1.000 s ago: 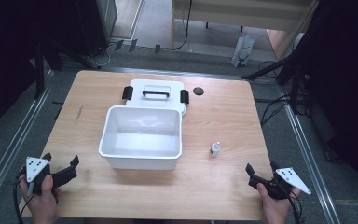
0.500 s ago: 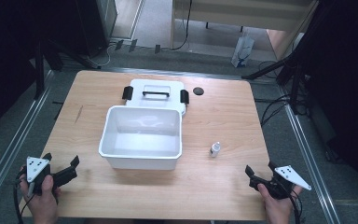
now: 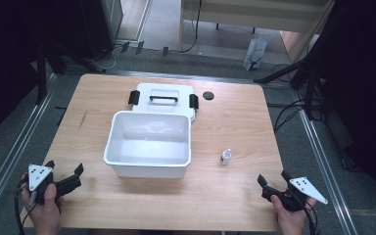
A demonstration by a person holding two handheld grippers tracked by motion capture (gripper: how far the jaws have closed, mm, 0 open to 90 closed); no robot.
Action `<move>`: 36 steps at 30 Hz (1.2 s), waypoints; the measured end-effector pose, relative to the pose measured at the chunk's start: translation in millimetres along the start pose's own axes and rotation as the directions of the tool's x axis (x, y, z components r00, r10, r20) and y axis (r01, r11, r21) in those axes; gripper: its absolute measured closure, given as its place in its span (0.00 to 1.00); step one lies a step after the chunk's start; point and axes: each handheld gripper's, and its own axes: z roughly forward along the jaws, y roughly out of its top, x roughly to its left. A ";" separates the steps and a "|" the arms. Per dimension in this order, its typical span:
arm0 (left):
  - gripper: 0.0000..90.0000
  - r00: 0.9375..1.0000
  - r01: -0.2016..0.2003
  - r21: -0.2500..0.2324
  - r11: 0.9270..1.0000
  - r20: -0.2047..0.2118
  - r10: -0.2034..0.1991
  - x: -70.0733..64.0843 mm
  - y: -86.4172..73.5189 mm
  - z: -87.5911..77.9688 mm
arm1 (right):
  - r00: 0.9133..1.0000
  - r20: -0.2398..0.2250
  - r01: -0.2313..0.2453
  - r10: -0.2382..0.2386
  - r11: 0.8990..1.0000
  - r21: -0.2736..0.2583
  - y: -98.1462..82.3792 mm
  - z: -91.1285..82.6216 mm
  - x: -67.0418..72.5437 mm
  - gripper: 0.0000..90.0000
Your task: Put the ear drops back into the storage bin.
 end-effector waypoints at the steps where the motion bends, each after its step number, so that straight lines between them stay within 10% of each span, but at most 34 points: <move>1: 0.07 1.000 0.003 -0.001 1.000 0.002 -0.003 0.3 0.0 0.1 | 1.000 -0.009 -0.010 0.011 1.000 0.022 0.9 1.4 -1.8 0.05; 11: 0.07 1.000 0.011 0.003 1.000 0.008 -0.011 1.6 0.2 0.3 | 0.991 -0.057 0.127 -0.118 0.971 0.204 29.1 3.8 5.0 0.09; 21: 0.07 1.000 0.013 0.006 1.000 0.011 -0.013 1.9 0.4 0.7 | 0.951 -0.165 0.305 -0.260 0.873 0.381 73.3 14.9 22.5 0.14; 24: 0.07 1.000 0.012 0.007 1.000 0.012 -0.012 1.7 0.5 1.1 | 0.932 -0.216 0.360 -0.292 0.821 0.444 81.4 23.9 31.9 0.15; 27: 0.07 1.000 0.007 0.015 1.000 0.012 -0.007 1.1 0.8 1.5 | 0.901 -0.267 0.434 -0.343 0.743 0.509 90.4 36.3 45.7 0.17; 33: 0.07 1.000 0.013 0.014 1.000 0.015 -0.013 1.5 0.8 1.6 | 0.873 -0.307 0.488 -0.380 0.682 0.544 102.6 48.8 60.9 0.26; 36: 0.07 1.000 0.011 0.014 1.000 0.016 -0.011 1.3 0.8 1.6 | 0.850 -0.327 0.526 -0.412 0.634 0.567 110.8 58.3 73.5 0.32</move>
